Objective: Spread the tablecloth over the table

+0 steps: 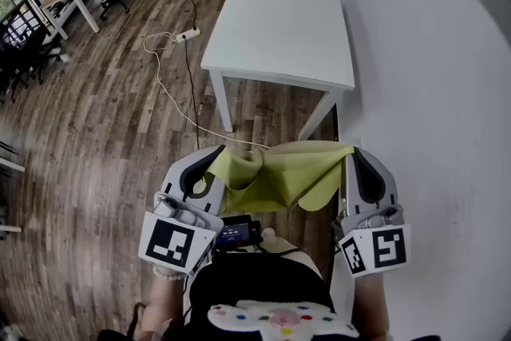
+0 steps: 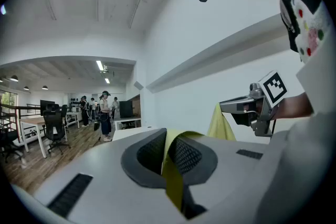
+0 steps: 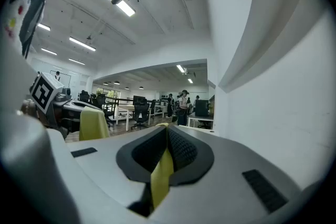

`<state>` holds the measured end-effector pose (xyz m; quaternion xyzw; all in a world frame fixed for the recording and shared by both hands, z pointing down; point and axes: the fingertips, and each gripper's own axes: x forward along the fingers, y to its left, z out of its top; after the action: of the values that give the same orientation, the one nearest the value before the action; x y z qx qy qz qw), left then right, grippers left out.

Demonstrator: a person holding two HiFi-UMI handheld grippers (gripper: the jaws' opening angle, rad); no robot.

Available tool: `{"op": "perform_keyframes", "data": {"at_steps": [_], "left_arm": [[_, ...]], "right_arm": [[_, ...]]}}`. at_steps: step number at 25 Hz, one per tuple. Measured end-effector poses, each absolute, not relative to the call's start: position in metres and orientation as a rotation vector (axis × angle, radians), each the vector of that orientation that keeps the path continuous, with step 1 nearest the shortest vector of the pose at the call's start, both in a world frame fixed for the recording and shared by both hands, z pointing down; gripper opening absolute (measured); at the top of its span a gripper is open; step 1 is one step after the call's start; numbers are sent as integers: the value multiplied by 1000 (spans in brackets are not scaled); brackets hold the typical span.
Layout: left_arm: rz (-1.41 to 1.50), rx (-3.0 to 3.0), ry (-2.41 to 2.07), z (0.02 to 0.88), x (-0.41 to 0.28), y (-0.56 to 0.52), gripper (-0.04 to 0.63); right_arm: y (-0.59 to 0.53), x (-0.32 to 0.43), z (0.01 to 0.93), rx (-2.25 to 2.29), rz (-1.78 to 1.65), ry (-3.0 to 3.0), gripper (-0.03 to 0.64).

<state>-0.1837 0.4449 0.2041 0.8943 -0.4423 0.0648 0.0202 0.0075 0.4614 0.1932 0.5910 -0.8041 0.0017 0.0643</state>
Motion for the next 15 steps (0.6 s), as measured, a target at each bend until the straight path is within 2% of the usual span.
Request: {"op": "perform_keyframes", "data": {"at_steps": [15], "left_arm": [[209, 2796, -1410, 191, -168, 432, 14]], "right_arm": [[448, 25, 190, 1858, 65, -2427, 35]]}}
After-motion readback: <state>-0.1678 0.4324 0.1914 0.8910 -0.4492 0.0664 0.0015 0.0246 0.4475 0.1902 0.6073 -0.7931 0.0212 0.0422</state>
